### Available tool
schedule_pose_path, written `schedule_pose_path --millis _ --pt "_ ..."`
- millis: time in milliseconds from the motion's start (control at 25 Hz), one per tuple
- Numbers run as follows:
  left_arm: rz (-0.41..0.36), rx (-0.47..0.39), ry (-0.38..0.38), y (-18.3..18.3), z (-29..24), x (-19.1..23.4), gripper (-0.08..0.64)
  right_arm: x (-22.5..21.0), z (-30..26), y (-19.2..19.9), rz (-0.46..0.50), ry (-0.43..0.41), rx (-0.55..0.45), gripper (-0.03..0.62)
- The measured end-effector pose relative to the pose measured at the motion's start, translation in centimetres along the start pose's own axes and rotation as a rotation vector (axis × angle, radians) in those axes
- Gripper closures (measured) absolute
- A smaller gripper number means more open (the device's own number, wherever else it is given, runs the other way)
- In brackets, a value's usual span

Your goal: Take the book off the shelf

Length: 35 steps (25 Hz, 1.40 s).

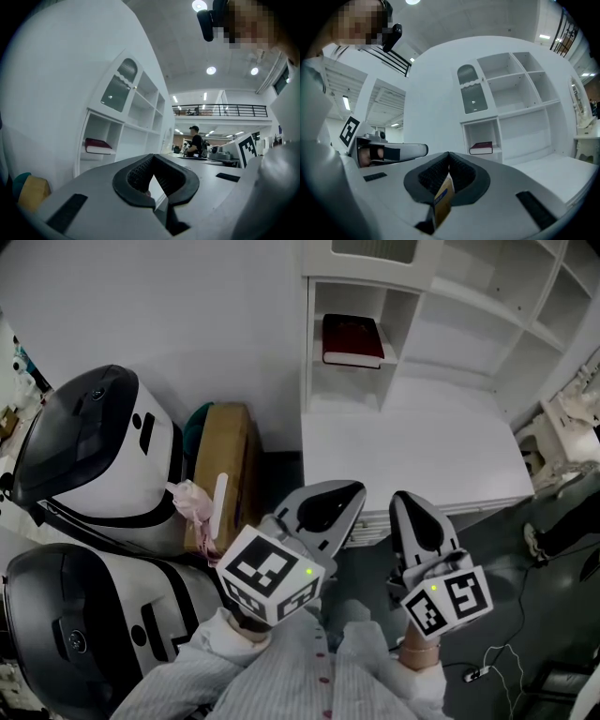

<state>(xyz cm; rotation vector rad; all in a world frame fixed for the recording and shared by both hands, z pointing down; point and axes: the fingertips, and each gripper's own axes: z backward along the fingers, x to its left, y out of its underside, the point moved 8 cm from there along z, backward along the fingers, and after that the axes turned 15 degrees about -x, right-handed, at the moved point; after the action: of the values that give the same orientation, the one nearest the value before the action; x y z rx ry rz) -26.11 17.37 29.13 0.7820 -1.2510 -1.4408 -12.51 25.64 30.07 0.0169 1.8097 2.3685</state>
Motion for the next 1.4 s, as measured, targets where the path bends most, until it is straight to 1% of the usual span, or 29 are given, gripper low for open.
schedule_pose_path --millis 200,400,600,760,1160,1400 --pt "0.007 0.021 0.006 0.4 -1.0 1.3 0.549 -1.0 -0.8 0.4 0.000 0.021 0.013 0.578" --pt "0.012 0.033 0.003 1.4 -2.7 2.4 0.549 -3.0 -2.1 1.1 -0.012 0.031 0.012 0.578" --pt "0.003 0.016 -0.034 2.0 -5.2 4.5 0.549 -5.8 -4.6 2.0 -0.021 -0.002 0.019 0.578" --pt "-0.015 0.003 -0.073 2.1 -8.1 6.4 0.549 -8.3 -7.9 2.5 -0.031 -0.054 0.025 0.578" --pt "-0.081 -0.025 -0.236 1.7 -16.0 11.0 0.549 -15.9 -16.8 2.6 -0.061 -0.234 0.043 0.578" --pt "-0.108 -0.037 -0.323 2.0 -20.6 12.4 0.549 -21.1 -20.1 2.1 -0.074 -0.307 0.049 0.578"
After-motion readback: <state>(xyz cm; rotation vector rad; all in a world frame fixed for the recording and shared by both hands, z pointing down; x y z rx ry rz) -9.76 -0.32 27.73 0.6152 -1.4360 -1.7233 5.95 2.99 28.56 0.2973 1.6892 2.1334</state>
